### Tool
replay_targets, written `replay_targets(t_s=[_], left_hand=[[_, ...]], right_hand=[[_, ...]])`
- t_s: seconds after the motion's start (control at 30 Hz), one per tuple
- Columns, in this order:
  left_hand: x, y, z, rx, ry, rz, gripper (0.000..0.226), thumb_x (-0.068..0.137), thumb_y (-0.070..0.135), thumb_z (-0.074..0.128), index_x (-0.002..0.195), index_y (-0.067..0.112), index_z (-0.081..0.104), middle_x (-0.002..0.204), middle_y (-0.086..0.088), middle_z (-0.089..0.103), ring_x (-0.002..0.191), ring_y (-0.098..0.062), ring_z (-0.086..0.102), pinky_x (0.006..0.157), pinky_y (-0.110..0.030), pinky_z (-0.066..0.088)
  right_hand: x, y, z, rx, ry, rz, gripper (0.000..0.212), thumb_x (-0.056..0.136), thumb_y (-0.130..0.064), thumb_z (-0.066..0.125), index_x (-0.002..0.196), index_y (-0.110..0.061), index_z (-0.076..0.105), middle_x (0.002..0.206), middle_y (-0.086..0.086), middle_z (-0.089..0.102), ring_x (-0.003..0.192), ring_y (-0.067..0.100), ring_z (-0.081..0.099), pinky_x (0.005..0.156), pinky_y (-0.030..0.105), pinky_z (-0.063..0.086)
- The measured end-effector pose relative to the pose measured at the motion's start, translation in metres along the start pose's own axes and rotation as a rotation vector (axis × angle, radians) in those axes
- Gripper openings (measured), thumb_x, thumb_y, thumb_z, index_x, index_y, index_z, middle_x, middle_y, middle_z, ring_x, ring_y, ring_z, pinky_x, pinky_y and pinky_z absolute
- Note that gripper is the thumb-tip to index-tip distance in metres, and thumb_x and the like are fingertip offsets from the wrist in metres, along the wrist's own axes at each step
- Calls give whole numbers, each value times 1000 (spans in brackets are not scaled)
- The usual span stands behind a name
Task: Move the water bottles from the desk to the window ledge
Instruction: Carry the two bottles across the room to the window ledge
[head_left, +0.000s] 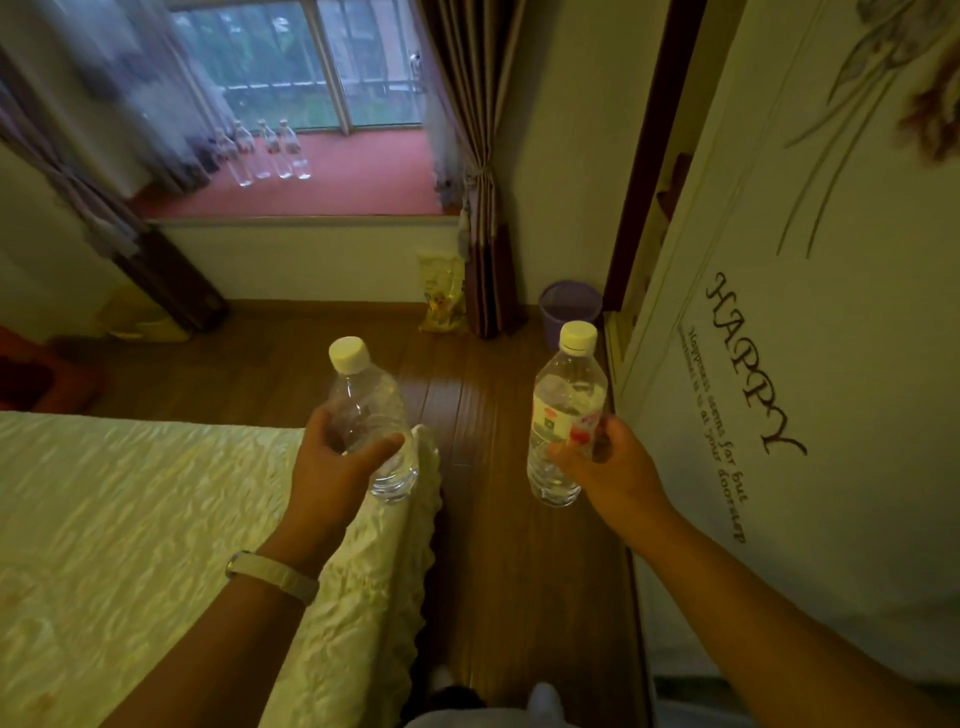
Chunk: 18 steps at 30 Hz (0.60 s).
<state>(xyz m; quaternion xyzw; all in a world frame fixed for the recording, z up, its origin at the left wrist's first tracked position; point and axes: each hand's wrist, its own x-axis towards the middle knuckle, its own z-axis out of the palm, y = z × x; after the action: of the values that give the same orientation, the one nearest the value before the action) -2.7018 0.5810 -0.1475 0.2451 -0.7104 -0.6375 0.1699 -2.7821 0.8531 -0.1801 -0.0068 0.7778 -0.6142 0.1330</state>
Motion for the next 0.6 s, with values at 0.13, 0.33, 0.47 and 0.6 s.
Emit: replay_targets(t_s=[0.13, 0.33, 0.47, 0.6], left_hand=[[42, -6, 15, 4, -11, -9, 53, 72, 2, 82, 110, 31, 60, 109, 2, 71, 102, -19, 69, 95, -49, 53], [123, -31, 30, -38, -59, -96, 55, 71, 4, 83, 116, 25, 59, 110, -3, 71, 101, -18, 69, 92, -47, 55], [206, -33, 33, -101, -82, -137, 54, 73, 2, 80, 117, 25, 57, 113, -3, 69, 101, -21, 68, 89, -46, 56], [286, -17, 27, -170, -60, -143, 60, 74, -1, 78, 126, 13, 53, 116, -9, 67, 100, -24, 68, 76, -39, 58]], right_hand=[[42, 0, 8, -16, 10, 27, 63, 80, -32, 78, 136, -22, 50, 124, -4, 63, 111, 15, 61, 81, 26, 52], [116, -7, 31, -47, -7, 57, 58, 82, -27, 76, 134, -21, 50, 124, -4, 62, 112, 15, 60, 76, 19, 49], [185, -34, 54, -60, 12, 34, 52, 82, -20, 77, 128, -21, 54, 120, -2, 65, 111, 16, 63, 75, 18, 52], [247, -75, 75, -80, 43, -15, 50, 84, -22, 76, 128, -23, 54, 116, -6, 65, 104, 9, 64, 70, 12, 52]])
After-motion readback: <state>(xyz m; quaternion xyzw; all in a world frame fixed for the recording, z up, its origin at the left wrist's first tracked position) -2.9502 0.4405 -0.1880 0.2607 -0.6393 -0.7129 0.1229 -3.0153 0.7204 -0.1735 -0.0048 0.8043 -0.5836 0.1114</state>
